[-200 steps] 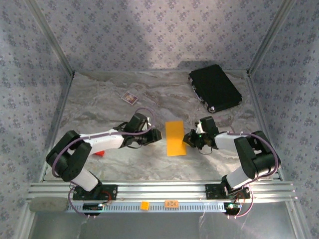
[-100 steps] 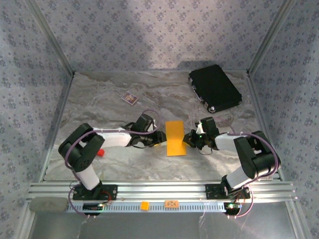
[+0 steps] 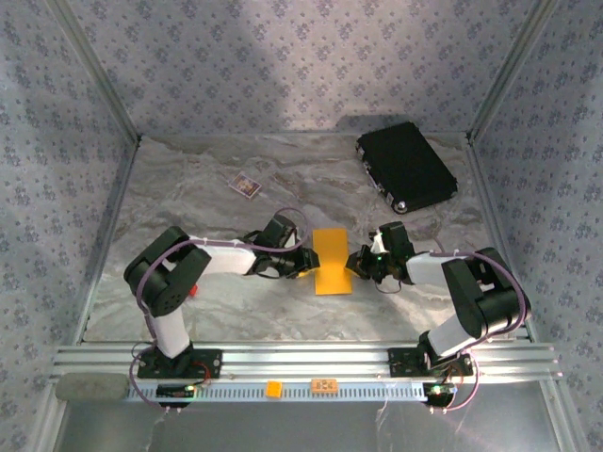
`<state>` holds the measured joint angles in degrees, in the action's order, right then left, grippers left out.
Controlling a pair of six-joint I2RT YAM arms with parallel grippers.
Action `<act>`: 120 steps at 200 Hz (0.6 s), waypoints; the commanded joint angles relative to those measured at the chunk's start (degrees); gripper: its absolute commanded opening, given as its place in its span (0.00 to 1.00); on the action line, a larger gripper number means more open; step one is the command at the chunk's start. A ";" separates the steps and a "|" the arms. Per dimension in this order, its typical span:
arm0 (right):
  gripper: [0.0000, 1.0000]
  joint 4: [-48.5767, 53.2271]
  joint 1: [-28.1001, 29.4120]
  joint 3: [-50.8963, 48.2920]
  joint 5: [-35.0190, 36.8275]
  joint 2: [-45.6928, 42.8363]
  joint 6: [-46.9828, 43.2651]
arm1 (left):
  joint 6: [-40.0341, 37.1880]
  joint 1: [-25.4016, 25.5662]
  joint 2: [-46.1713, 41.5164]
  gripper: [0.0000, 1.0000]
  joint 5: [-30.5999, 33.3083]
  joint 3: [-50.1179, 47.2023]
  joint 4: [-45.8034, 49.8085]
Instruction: Fold a paper plane with a square sheet of paper (pick it up from the middle)
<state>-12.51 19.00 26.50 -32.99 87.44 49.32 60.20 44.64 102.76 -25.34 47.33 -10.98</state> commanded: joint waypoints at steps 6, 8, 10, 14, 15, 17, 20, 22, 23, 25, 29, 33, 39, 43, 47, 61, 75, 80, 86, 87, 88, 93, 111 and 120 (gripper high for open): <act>0.09 3.29 0.28 -1.58 1.65 1.24 0.68 | 0.71 0.81 2.35 0.30 -1.84 1.45 -2.37; 0.09 3.29 0.32 -1.62 1.62 1.24 0.62 | 0.70 0.80 2.36 0.30 -1.89 1.45 -2.38; 0.09 3.28 0.35 -1.56 1.62 1.24 0.67 | 0.66 0.80 2.36 0.30 -1.83 1.45 -2.38; 0.09 3.28 0.27 -1.56 1.62 1.22 0.63 | 0.70 0.84 2.29 0.29 -1.83 1.43 -2.50; 0.09 3.28 0.30 -1.60 1.62 1.23 0.62 | 0.70 0.86 2.28 0.29 -1.78 1.44 -2.53; 0.09 3.24 0.28 -1.55 1.62 1.22 0.61 | 0.79 0.81 2.23 0.29 -1.74 1.38 -2.61; 0.09 3.28 0.26 -1.54 1.59 1.16 0.67 | 0.87 0.92 2.19 0.29 -1.73 1.36 -2.68; 0.09 3.33 0.27 -1.61 1.61 1.20 0.69 | 0.88 0.92 2.12 0.29 -1.73 1.25 -2.67; 0.09 3.26 0.26 -1.62 1.61 1.22 0.69 | 0.88 0.90 2.10 0.28 -1.68 1.26 -2.70; 0.09 3.28 0.29 -1.63 1.64 1.17 0.62 | 0.88 0.89 2.10 0.28 -1.65 1.20 -2.72; 0.09 3.28 0.25 -1.59 1.62 1.22 0.69 | 0.88 0.93 2.02 0.28 -1.64 1.26 -2.71; 0.09 3.28 0.31 -1.57 1.67 1.24 0.63 | 0.98 0.91 1.93 0.28 -1.64 1.19 -2.71; 0.09 3.28 0.31 -1.63 1.66 1.22 0.77 | 0.85 0.89 1.92 0.27 -1.63 1.24 -2.72; 0.09 3.28 0.26 -1.63 1.62 1.24 0.78 | 0.94 0.95 1.83 0.27 -1.56 1.16 -2.79; 0.09 3.28 0.31 -1.63 1.56 1.12 0.78 | 0.97 0.93 1.83 0.27 -1.63 1.19 -2.73; 0.09 3.20 0.28 -1.63 1.66 1.08 0.72 | 0.92 0.90 1.74 0.26 -1.45 1.14 -2.58; 0.09 3.15 0.30 -1.71 1.71 0.98 0.75 | 0.97 0.89 1.50 0.25 -1.33 1.04 -2.54; 0.09 3.20 0.31 -1.72 1.71 0.93 0.73 | 0.97 0.88 1.40 0.24 -1.24 1.04 -2.60; 0.09 3.20 0.27 -1.72 1.71 0.89 0.73 | 0.97 0.89 1.24 0.24 -1.05 1.01 -2.59; 0.09 3.20 0.30 -1.72 1.70 0.89 0.75 | 0.97 0.89 1.18 0.24 -1.04 0.96 -2.61; 0.09 3.20 0.32 -1.72 1.75 0.89 0.76 | 0.97 0.89 1.15 0.24 -1.03 0.99 -2.63; 0.09 3.20 0.28 -1.72 1.72 0.91 0.72 | 0.97 0.89 1.05 0.23 -0.93 0.91 -2.62; 0.09 3.11 0.28 -1.74 1.84 0.94 0.76 | 0.97 0.88 0.44 0.22 -0.71 0.80 -2.40; 0.09 2.98 0.27 -1.83 1.72 0.89 0.78 | 0.97 0.90 0.04 0.22 -0.35 0.62 -2.24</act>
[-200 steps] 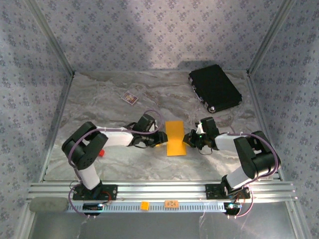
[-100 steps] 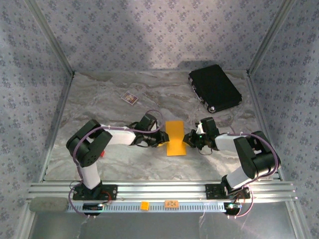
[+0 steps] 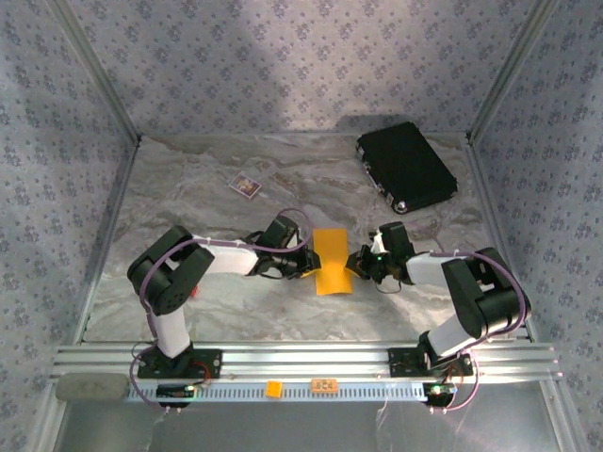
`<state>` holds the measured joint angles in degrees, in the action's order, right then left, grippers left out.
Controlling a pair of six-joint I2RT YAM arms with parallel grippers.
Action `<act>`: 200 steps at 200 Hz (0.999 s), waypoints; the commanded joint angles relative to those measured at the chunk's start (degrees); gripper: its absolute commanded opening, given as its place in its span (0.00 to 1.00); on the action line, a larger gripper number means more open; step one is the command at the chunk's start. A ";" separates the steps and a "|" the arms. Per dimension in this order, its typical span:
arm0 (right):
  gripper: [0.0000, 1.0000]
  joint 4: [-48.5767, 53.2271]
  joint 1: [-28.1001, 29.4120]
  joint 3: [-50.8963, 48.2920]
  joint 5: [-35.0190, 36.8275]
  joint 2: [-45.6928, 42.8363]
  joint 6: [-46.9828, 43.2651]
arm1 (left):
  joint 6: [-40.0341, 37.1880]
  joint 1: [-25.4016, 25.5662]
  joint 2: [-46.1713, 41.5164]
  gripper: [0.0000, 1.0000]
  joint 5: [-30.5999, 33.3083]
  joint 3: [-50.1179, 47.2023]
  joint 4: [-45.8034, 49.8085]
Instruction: Fold a paper plane with a square sheet of paper (pick it up from the middle)
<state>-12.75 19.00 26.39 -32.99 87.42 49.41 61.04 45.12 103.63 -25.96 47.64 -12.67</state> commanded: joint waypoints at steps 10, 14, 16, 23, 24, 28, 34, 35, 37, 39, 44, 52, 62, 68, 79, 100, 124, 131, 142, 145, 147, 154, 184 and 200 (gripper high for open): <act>0.09 3.08 0.36 -1.60 1.66 0.93 0.76 | 0.05 0.40 -1.24 0.22 0.68 0.09 -0.69; 0.09 3.09 0.35 -1.61 1.54 0.95 0.73 | 0.03 0.41 -1.38 0.22 0.82 0.01 -0.69; 0.09 3.09 0.34 -1.56 1.53 0.92 0.70 | 0.04 0.43 -1.41 0.22 0.82 -0.06 -0.74; 0.09 3.09 0.41 -1.52 1.48 0.91 0.72 | 0.09 0.40 -1.58 0.22 0.97 -0.19 -0.83; 0.09 3.04 0.42 -1.52 1.46 0.91 0.71 | 0.07 0.40 -1.59 0.22 0.98 -0.18 -0.85; 0.09 3.08 0.38 -1.52 1.45 0.87 0.73 | 0.05 0.39 -1.68 0.22 0.99 -0.26 -0.98; 0.09 3.08 0.42 -1.52 1.45 0.87 0.74 | 0.05 0.34 -1.76 0.21 0.91 -0.26 -1.10; 0.09 3.08 0.42 -1.52 1.44 0.89 0.72 | 0.05 0.37 -1.77 0.21 0.91 -0.26 -1.16; 0.09 3.09 0.35 -1.52 1.51 0.84 0.72 | 0.05 0.40 -1.77 0.21 0.91 -0.26 -1.16; 0.09 3.09 0.36 -1.52 1.48 0.83 0.76 | 0.05 0.45 -1.81 0.21 0.91 -0.26 -1.16; 0.10 3.09 0.37 -1.60 1.51 0.75 0.85 | 0.05 0.41 -1.86 0.21 0.91 -0.28 -1.19; 0.10 3.02 0.42 -1.60 1.48 0.58 0.84 | 0.05 0.40 -1.94 0.19 0.90 -0.37 -1.22; 0.10 3.08 0.44 -1.59 1.53 0.53 0.82 | 0.09 0.35 -2.03 0.18 0.99 -0.51 -1.28; 0.10 3.09 0.46 -1.61 1.53 0.48 0.80 | 0.05 0.40 -2.12 0.17 1.08 -0.48 -1.18; 0.10 3.16 0.48 -1.52 1.31 0.48 0.80 | 0.05 0.45 -2.20 0.16 1.08 -0.52 -1.11; 0.10 3.17 0.58 -1.44 1.46 0.32 0.89 | 0.05 0.42 -2.54 0.14 1.08 -0.53 -1.04; 0.10 3.41 0.73 -1.34 1.51 -0.11 0.91 | 0.05 0.34 -2.91 0.11 1.43 -0.62 -0.94; 0.11 3.50 0.84 -1.43 1.57 -0.35 0.92 | 0.09 0.40 -3.08 0.10 1.51 -0.62 -0.86; 0.12 3.52 0.93 -1.43 1.79 -0.67 0.91 | 0.04 0.46 -3.26 0.09 1.52 -0.70 -0.71; 0.12 3.52 0.90 -1.43 1.79 -0.75 0.89 | -0.08 0.47 -3.33 0.09 1.44 -0.80 -0.67; 0.12 3.52 0.87 -1.45 1.84 -0.82 0.87 | -0.16 0.42 -3.35 0.08 1.50 -0.82 -0.69; 0.12 3.42 0.94 -1.48 1.76 -0.90 0.87 | -0.17 0.35 -3.52 0.07 1.52 -0.88 -0.69; 0.16 2.40 1.18 -1.10 0.73 -1.26 0.70 | 0.05 0.32 -4.27 0.04 1.96 -1.32 -0.69; 0.19 2.05 1.67 -0.78 0.47 -2.16 0.49 | 0.14 0.33 -4.81 0.03 2.25 -1.66 -0.37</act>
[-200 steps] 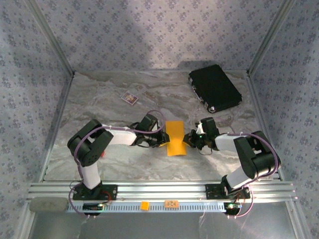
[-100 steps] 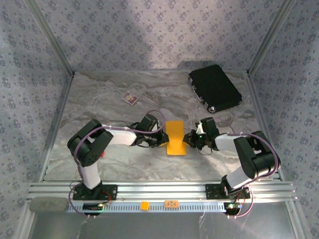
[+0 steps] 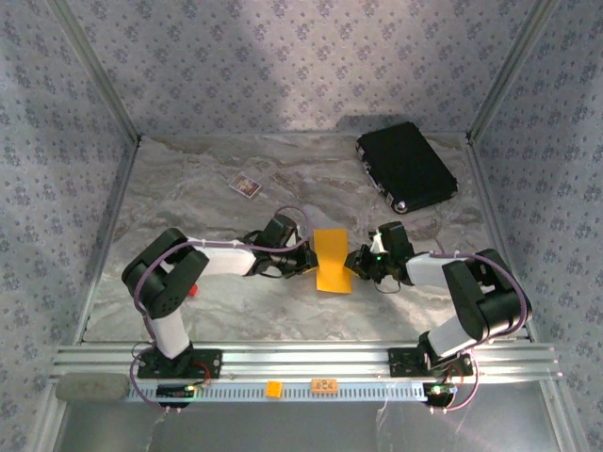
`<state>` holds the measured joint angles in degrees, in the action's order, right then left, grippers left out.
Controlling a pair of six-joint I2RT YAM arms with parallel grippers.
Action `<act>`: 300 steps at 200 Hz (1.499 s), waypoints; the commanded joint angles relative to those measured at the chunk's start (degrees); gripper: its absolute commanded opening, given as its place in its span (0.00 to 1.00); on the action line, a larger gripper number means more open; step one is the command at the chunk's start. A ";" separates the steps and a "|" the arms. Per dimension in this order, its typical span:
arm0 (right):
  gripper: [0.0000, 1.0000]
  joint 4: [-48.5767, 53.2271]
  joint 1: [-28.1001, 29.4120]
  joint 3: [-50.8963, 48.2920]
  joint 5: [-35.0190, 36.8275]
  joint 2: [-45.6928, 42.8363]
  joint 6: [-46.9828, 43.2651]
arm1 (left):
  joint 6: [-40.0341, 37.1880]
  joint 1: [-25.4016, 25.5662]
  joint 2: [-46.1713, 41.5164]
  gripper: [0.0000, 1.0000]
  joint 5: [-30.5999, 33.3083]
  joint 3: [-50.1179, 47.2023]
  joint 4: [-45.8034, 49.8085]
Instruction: Fold a paper plane with a square sheet of paper (pick it up from the middle)
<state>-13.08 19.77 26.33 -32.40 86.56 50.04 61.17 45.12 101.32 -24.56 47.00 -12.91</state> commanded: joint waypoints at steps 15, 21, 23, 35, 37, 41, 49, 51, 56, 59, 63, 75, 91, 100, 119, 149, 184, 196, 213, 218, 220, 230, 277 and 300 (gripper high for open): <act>0.25 2.88 2.14 -0.06 0.55 -3.09 -1.21 | 0.09 0.24 -3.27 0.03 1.13 -1.56 0.75; 0.28 3.64 2.82 0.47 1.10 -4.06 -2.12 | 0.09 0.08 -3.74 0.03 1.21 -1.90 1.03; 0.28 4.06 3.10 0.65 1.44 -4.42 -2.46 | 0.14 0.06 -3.93 0.03 1.25 -2.00 1.13; 0.38 7.17 4.94 2.17 3.74 -6.65 -4.93 | 0.31 -0.27 -5.08 0.03 1.44 -2.93 1.59; 0.39 7.74 5.28 2.46 4.21 -7.02 -5.39 | 0.35 -0.31 -5.32 0.03 1.44 -3.09 1.62; 0.41 8.61 5.99 2.99 5.30 -7.84 -6.38 | 0.38 -0.40 -5.77 0.03 1.44 -3.43 1.72; 0.48 10.70 7.47 3.86 7.39 -9.26 -8.24 | 0.23 -0.75 -6.56 0.03 1.44 -3.99 2.31; 0.49 11.12 7.81 4.07 7.93 -9.67 -8.63 | 0.19 -0.85 -6.70 0.03 1.40 -4.13 2.39; 0.52 12.14 8.85 4.53 9.31 -10.46 -9.61 | -0.01 -1.02 -7.23 0.03 1.33 -4.41 2.80; 0.54 12.47 9.47 4.71 9.87 -10.77 -10.20 | -0.06 -1.15 -7.53 0.03 1.20 -4.57 2.84; 0.55 12.76 10.17 4.96 10.60 -11.45 -11.29 | -0.21 -1.39 -7.84 0.03 1.10 -4.83 3.09; 0.55 13.77 12.73 5.64 13.34 -13.06 -13.56 | -0.44 -2.07 -9.13 0.03 0.82 -5.65 3.65; 0.56 14.07 16.92 5.85 18.28 -14.99 -18.98 | -0.59 -3.03 -10.68 0.04 0.82 -6.69 4.52; 0.57 13.56 19.39 5.53 21.61 -16.02 -21.05 | -0.86 -3.50 -11.32 0.04 0.53 -6.75 5.10; 0.63 9.46 25.08 3.18 28.27 -18.42 -26.68 | -1.40 -4.10 -12.42 0.04 0.39 -6.75 6.02; 0.70 5.15 35.09 0.27 36.32 -20.37 -40.98 | -1.58 -4.26 -12.84 0.04 0.47 -6.66 6.45; 0.67 -0.39 45.95 -0.69 46.70 -17.32 -52.29 | -1.20 -4.29 -12.36 0.04 0.25 -6.66 5.79; 0.66 -1.53 48.60 0.03 49.94 -14.57 -54.66 | -1.14 -4.30 -12.25 0.04 0.13 -6.66 5.71; 0.65 -3.55 51.45 1.03 56.52 -10.69 -56.40 | -1.05 -4.29 -12.26 0.04 0.21 -6.66 5.61; 0.65 -4.13 52.22 1.17 58.93 -9.80 -56.68 | -1.05 -4.33 -12.26 0.04 0.14 -6.71 5.66; 0.65 -4.38 52.46 1.25 59.64 -9.34 -56.80 | -1.05 -4.30 -12.34 0.04 0.17 -6.74 5.62; 0.65 -5.52 53.22 1.44 62.04 -7.72 -57.48 | -1.05 -4.33 -12.37 0.04 0.12 -6.86 5.56; 0.57 -10.02 54.63 1.64 68.50 -3.43 -58.17 | -1.03 -4.32 -12.06 0.04 0.09 -6.86 5.45; 0.52 -10.47 54.67 1.70 68.69 -2.36 -58.21 | -0.88 -4.30 -12.02 0.04 0.13 -6.92 5.27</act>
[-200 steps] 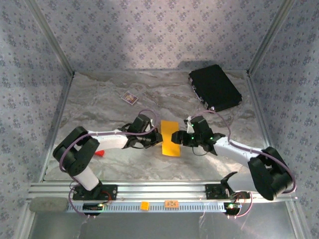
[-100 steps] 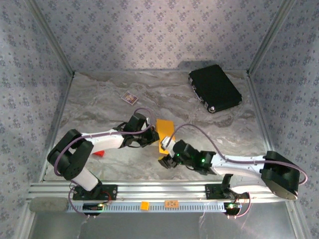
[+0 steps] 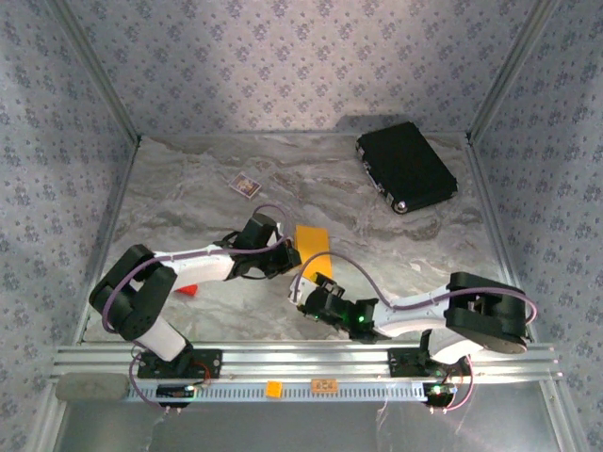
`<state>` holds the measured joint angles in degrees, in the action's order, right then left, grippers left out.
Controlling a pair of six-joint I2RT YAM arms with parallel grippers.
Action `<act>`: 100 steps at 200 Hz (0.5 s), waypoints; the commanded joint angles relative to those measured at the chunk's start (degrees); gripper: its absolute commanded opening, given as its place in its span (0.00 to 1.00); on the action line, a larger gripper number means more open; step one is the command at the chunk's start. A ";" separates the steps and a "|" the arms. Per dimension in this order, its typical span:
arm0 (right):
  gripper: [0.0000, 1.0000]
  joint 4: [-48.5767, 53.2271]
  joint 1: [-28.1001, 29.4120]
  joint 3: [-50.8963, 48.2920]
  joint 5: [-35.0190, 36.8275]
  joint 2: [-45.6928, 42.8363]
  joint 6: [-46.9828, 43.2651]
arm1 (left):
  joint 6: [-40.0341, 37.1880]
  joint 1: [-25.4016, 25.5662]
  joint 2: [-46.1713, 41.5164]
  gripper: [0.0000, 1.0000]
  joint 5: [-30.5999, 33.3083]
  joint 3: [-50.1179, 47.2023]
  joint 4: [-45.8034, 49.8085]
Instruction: Fold a paper plane with a square sheet of paper (pick it up from the middle)
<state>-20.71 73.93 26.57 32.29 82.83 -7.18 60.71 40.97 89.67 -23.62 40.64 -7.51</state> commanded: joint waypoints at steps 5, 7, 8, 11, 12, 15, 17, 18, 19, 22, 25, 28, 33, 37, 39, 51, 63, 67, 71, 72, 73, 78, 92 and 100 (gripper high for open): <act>0.50 -2.84 0.51 1.47 4.17 1.53 -0.92 | -0.49 -0.19 -0.34 0.04 -0.82 -0.54 -0.18; 0.49 -2.84 0.56 1.47 4.33 1.59 -0.86 | -0.43 -0.15 -0.36 0.04 -0.82 -0.60 -0.15; 0.49 -2.84 0.58 1.47 4.39 1.61 -0.80 | -0.42 -0.12 -0.32 0.04 -0.86 -0.58 -0.10; 0.48 -2.85 0.53 1.47 4.44 1.63 -0.77 | -0.49 -0.18 -0.32 0.04 -0.84 -0.58 -0.09; 0.48 -2.85 0.57 1.47 4.53 1.59 -0.75 | -0.50 -0.14 -0.30 0.04 -0.83 -0.57 -0.07; 0.47 -2.80 0.60 1.47 4.65 1.56 -0.67 | -0.50 -0.15 -0.27 0.04 -0.82 -0.58 -0.04; 0.46 -2.83 0.56 1.47 4.69 1.55 -0.65 | -0.55 -0.11 -0.24 0.04 -0.82 -0.57 -0.05; 0.46 -2.84 0.58 1.47 4.70 1.51 -0.60 | -0.52 -0.11 -0.26 0.04 -0.82 -0.57 -0.05; 0.45 -2.84 0.59 1.43 4.79 1.53 -0.58 | -0.51 -0.15 -0.23 0.04 -0.82 -0.57 -0.05; 0.44 -2.84 0.60 1.39 4.87 1.55 -0.47 | -0.50 -0.13 -0.28 0.04 -0.84 -0.63 -0.05; 0.43 -2.91 0.58 1.43 4.95 1.46 -0.42 | -0.50 -0.13 -0.25 0.04 -0.82 -0.63 -0.05; 0.42 -2.93 0.60 1.32 4.87 1.44 -0.34 | -0.50 -0.17 -0.25 0.04 -0.76 -0.58 -0.05; 0.41 -3.01 0.60 1.22 4.80 1.26 -0.25 | -0.50 -0.11 -0.20 0.04 -0.74 -0.65 -0.03; 0.40 -2.94 0.60 1.13 4.71 1.12 -0.21 | -0.46 -0.14 -0.20 0.04 -0.74 -0.57 0.02; 0.40 -3.00 0.60 1.10 4.67 1.11 -0.12 | -0.43 -0.13 -0.17 0.04 -0.73 -0.61 -0.01; 0.37 -2.83 0.60 0.81 4.36 0.62 0.39 | -0.43 -0.11 -0.06 0.04 -0.77 -0.61 -0.05; 0.35 -2.68 0.59 0.44 4.27 0.06 0.94 | -0.46 -0.19 -0.11 0.04 -0.73 -0.61 -0.05; 0.34 -2.67 0.58 0.27 4.26 -0.09 1.13 | -0.46 -0.14 -0.07 0.04 -0.65 -0.62 -0.05; 0.34 -2.60 0.60 0.08 4.27 -0.19 1.24 | -0.43 -0.19 -0.06 0.04 -0.64 -0.60 -0.05; 0.34 -2.59 0.60 0.07 4.27 -0.29 1.27 | -0.42 -0.19 -0.04 0.04 -0.64 -0.58 -0.05; 0.34 -2.59 0.60 0.02 4.22 -0.34 1.32 | -0.42 -0.19 0.01 0.04 -0.64 -0.57 -0.01; 0.33 -2.38 0.58 -0.12 4.20 -0.42 1.48 | -0.44 -0.14 0.03 0.04 -0.64 -0.65 -0.04; 0.31 -1.72 0.53 -0.19 4.31 -0.60 1.81 | -0.40 -0.18 0.03 0.04 -0.64 -0.57 0.02; 0.30 -1.75 0.50 -0.27 4.27 -0.74 2.05 | -0.40 -0.19 0.10 0.04 -0.64 -0.50 -0.02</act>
<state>-22.55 74.19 26.72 35.20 83.48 -6.87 60.71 40.97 89.67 -23.59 40.53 -7.51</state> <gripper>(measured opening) 0.313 0.043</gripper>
